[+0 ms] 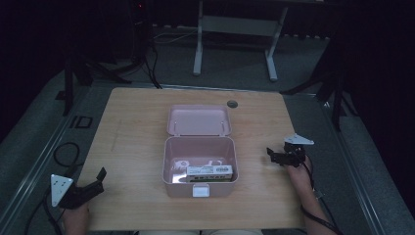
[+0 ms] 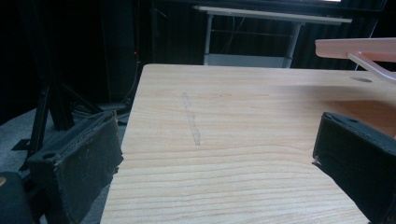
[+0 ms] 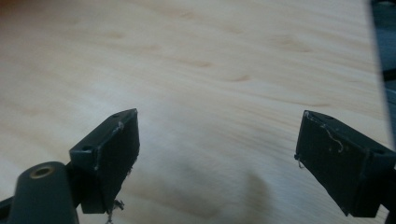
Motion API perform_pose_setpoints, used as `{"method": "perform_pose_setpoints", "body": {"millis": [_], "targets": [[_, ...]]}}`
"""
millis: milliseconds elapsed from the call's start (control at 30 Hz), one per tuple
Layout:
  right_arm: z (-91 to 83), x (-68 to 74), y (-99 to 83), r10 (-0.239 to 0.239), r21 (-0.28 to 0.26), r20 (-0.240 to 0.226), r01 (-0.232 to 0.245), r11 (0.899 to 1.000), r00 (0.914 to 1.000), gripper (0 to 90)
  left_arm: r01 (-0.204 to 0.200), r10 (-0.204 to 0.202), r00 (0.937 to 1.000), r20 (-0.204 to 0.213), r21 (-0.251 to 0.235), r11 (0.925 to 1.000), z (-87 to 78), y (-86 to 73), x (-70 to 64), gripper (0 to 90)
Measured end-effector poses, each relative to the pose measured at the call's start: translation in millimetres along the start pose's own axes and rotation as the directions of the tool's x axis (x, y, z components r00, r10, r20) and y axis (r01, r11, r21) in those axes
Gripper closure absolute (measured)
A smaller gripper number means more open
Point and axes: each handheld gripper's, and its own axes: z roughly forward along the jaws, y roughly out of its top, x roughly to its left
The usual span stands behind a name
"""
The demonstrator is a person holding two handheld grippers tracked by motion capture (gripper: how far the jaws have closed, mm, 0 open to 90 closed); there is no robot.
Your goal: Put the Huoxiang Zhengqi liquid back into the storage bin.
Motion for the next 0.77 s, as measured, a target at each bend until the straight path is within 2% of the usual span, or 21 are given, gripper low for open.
{"method": "perform_pose_setpoints", "body": {"millis": [33,67,100,133,233,267,333,367,400,467,533,767], "targets": [[0.0,0.0,0.0,0.000,0.000,0.000,0.000,1.000,1.0000,13.1,0.000,0.000,1.0000,0.000,0.000,1.0000,0.0,0.0,0.0,1.0],[-1.5,-1.0,-1.3,0.036,-0.036,0.035,-0.035,0.999,0.9987,13.2,0.001,-0.001,1.0000,0.001,0.000,1.0000,0.0,0.0,0.1,1.0],[-1.5,-1.0,-1.3,0.036,-0.036,0.035,-0.035,0.999,0.9987,13.2,0.001,-0.001,1.0000,0.001,0.000,1.0000,0.0,0.0,0.1,1.0],[-2.3,-1.6,-2.4,0.063,-0.058,0.051,-0.060,0.997,0.9967,13.1,0.004,-0.004,1.0000,0.003,-0.001,1.0000,-0.2,0.0,0.3,1.0],[-2.1,-1.8,-4.0,0.080,-0.075,0.066,-0.075,0.994,0.9946,13.1,0.005,-0.005,1.0000,0.003,-0.003,1.0000,-0.3,-0.1,0.3,1.0],[-2.2,-1.9,-5.8,0.102,-0.091,0.077,-0.095,0.991,0.9918,13.3,0.005,-0.005,1.0000,0.004,-0.003,1.0000,-0.3,-0.1,0.4,1.0],[-1.7,-2.8,-7.5,0.118,-0.100,0.075,-0.110,0.989,0.9902,13.3,0.005,-0.005,1.0000,0.004,-0.002,1.0000,-0.3,0.0,0.4,1.0],[-1.7,-2.8,-7.5,0.118,-0.100,0.075,-0.110,0.989,0.9902,13.3,0.005,-0.005,1.0000,0.005,-0.002,1.0000,-0.3,0.0,0.4,1.0],[-2.0,-2.7,-9.2,0.122,-0.112,0.094,-0.112,0.987,0.9880,13.6,0.004,-0.004,1.0000,0.005,-0.001,1.0000,-0.3,0.0,0.4,1.0],[-1.7,-3.2,-9.4,0.128,-0.108,0.088,-0.118,0.987,0.9879,13.6,0.003,-0.003,1.0000,0.005,-0.002,1.0000,-0.2,0.0,0.3,1.0],[-2.3,-3.4,-9.2,0.127,-0.113,0.100,-0.115,0.987,0.9869,13.7,0.003,-0.003,1.0000,0.005,-0.001,1.0000,-0.3,0.0,0.3,1.0],[-3.2,-7.2,-9.7,0.143,-0.121,0.078,-0.133,0.984,0.9867,14.0,0.005,-0.005,1.0000,0.006,-0.003,1.0000,-0.4,-0.1,0.5,1.0]]}}
